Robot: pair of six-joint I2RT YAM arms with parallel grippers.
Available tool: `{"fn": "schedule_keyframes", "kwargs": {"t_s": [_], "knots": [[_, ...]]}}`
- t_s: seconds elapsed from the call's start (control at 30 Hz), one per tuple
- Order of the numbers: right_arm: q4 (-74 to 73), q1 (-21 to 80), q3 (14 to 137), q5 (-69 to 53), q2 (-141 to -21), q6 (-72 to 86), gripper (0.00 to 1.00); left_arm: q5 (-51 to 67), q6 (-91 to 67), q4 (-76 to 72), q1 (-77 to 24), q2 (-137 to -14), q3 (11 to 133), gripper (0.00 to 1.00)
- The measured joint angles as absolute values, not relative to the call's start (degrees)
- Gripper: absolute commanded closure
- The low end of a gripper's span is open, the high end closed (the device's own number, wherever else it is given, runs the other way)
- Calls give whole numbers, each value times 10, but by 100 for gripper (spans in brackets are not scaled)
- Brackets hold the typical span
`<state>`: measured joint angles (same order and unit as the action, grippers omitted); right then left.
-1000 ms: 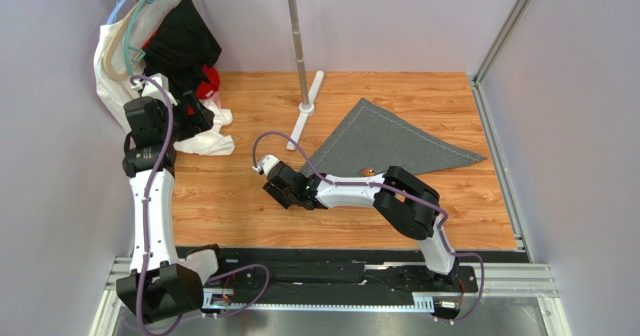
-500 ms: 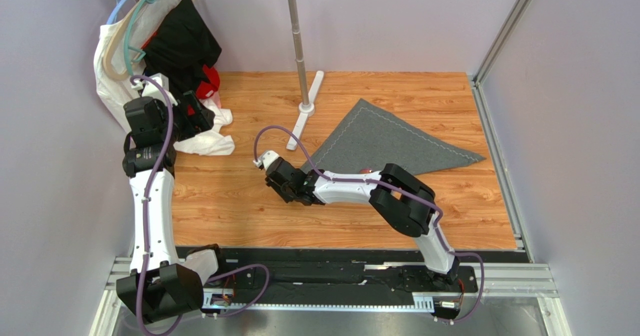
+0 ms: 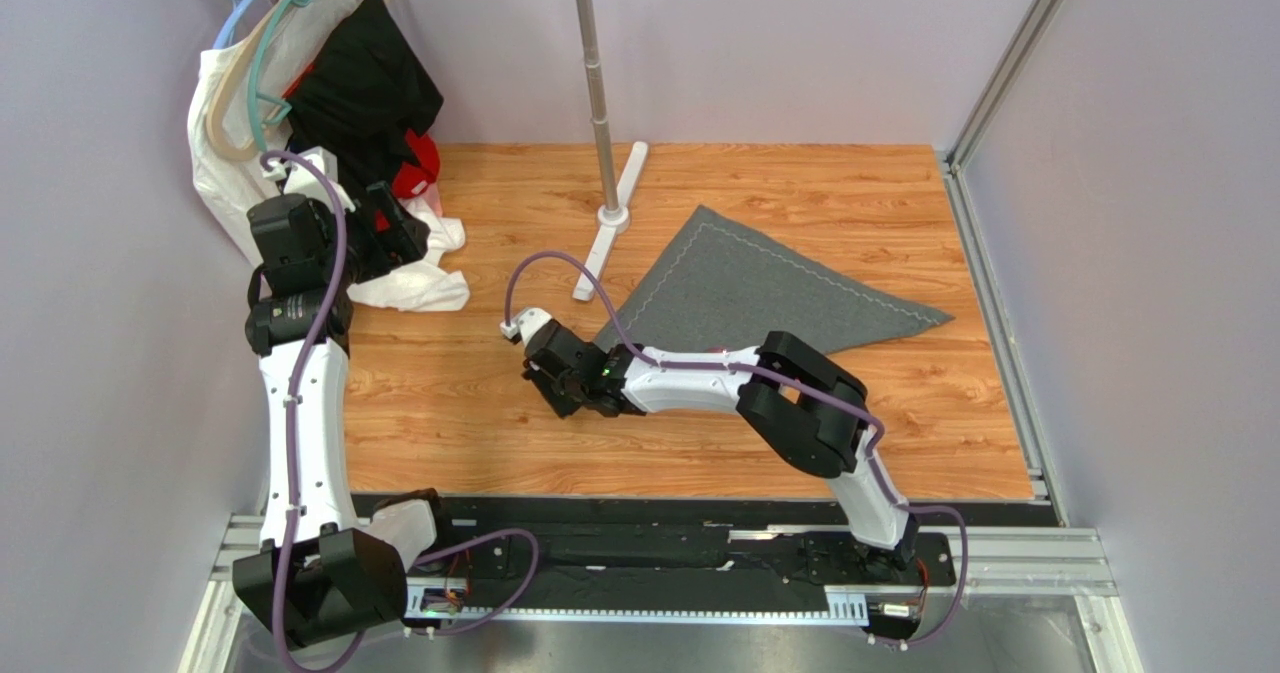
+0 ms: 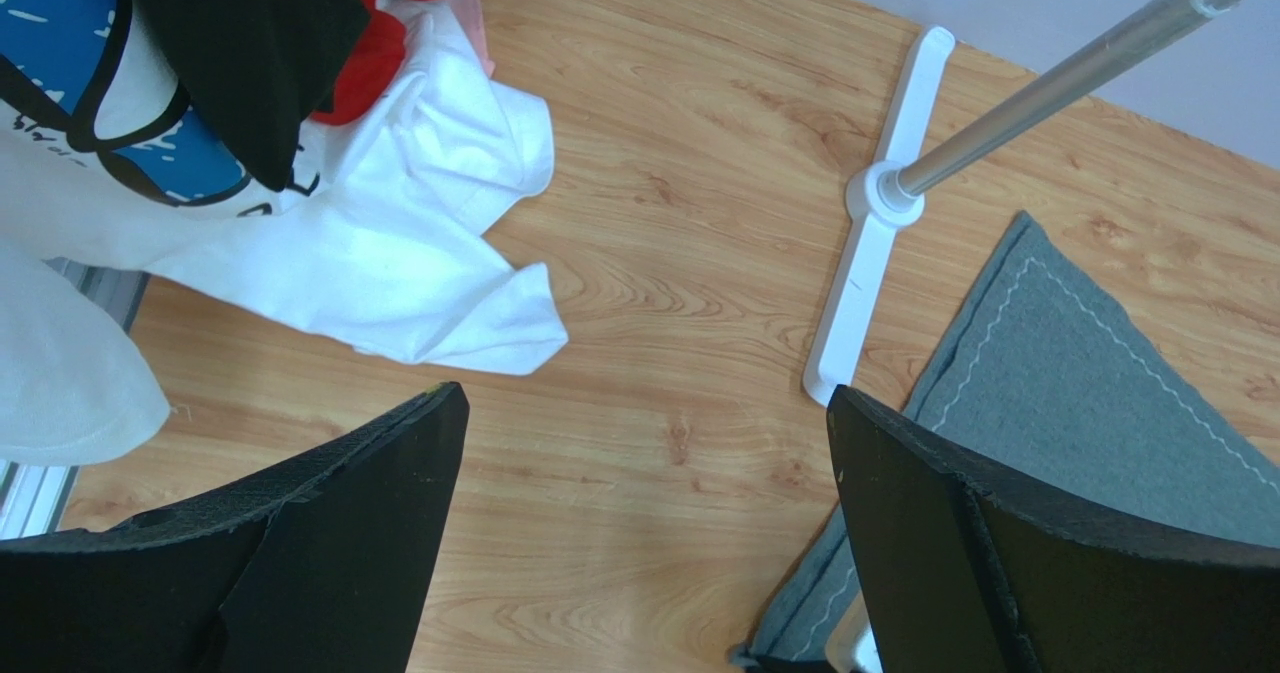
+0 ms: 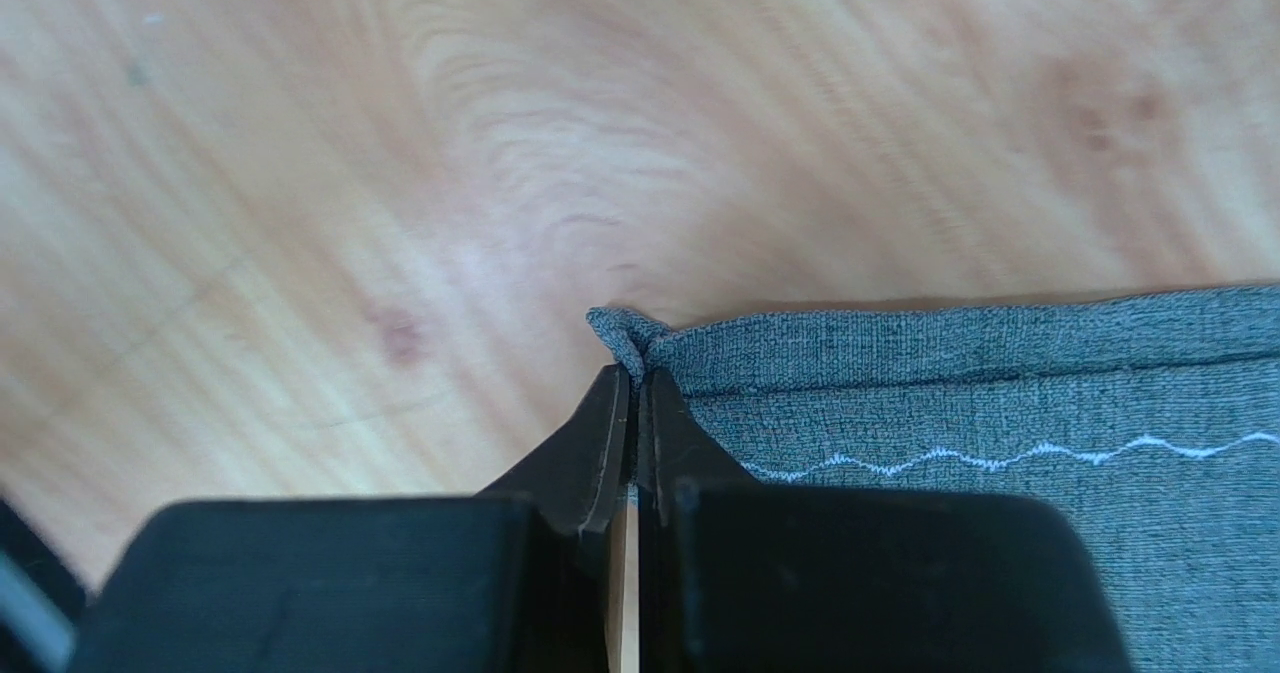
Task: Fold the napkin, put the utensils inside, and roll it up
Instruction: Fold the napkin
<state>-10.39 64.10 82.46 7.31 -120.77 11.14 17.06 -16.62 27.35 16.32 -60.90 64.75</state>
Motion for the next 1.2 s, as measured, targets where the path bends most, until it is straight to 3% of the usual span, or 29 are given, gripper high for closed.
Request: {"fn": "schedule_keyframes", "kwargs": {"t_s": [0.27,0.47,0.8,1.2], "knots": [[-100,665,822,46,-1194,168,100,168,-166,272,163,-607,644,1],[-95,649,755,60,-1082,181,100,168,-166,272,163,-606,644,1],[-85,508,555,119,-839,196,100,169,-166,272,163,-606,644,1],[-122,339,416,141,-703,199,100,173,-167,271,163,-606,644,1]]}}
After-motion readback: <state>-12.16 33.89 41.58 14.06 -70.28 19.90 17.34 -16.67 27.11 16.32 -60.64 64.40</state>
